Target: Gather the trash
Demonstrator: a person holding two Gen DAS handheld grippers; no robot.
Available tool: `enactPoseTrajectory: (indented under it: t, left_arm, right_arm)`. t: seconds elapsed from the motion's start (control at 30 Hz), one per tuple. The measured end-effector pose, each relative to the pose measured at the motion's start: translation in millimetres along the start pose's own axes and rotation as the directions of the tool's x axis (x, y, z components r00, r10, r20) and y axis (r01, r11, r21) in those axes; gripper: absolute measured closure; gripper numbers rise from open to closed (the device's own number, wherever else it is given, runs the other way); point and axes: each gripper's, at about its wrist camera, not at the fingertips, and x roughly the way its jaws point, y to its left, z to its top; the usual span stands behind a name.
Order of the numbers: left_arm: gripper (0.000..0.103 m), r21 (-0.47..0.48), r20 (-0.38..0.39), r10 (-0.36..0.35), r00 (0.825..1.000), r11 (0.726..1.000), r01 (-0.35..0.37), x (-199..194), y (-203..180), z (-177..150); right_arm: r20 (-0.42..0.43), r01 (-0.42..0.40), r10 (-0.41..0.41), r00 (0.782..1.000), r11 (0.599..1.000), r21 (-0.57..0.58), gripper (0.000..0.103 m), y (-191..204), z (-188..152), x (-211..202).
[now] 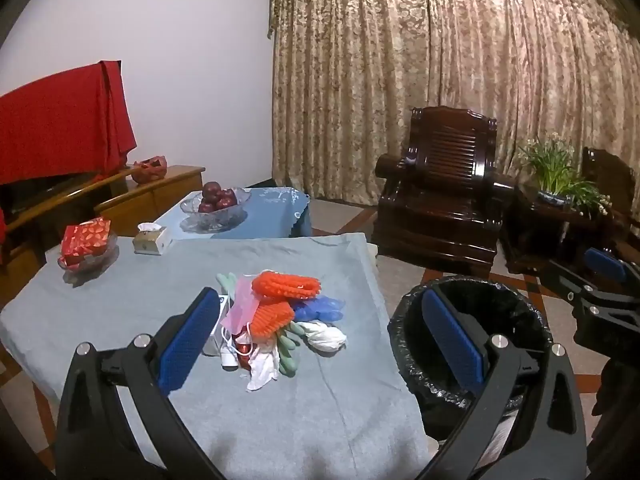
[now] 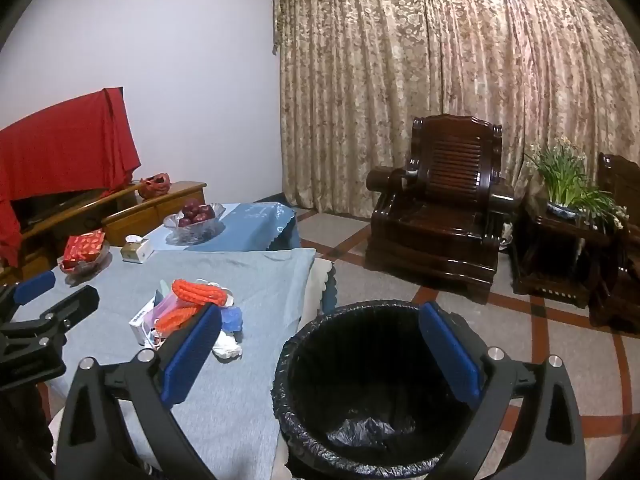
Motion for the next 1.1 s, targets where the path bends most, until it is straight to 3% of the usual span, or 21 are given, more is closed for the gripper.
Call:
enactPoseTrajectory:
  t: [1.1]
  left_arm:
    - [0.005,0.011,0.008,-0.004,1.000,1.000,0.004,1.4,-0.9,-2.9]
  right_arm:
    - [-0.005,0.002,-0.002,1.000,1.000,-0.002,0.006,0.6,-0.1,0.5]
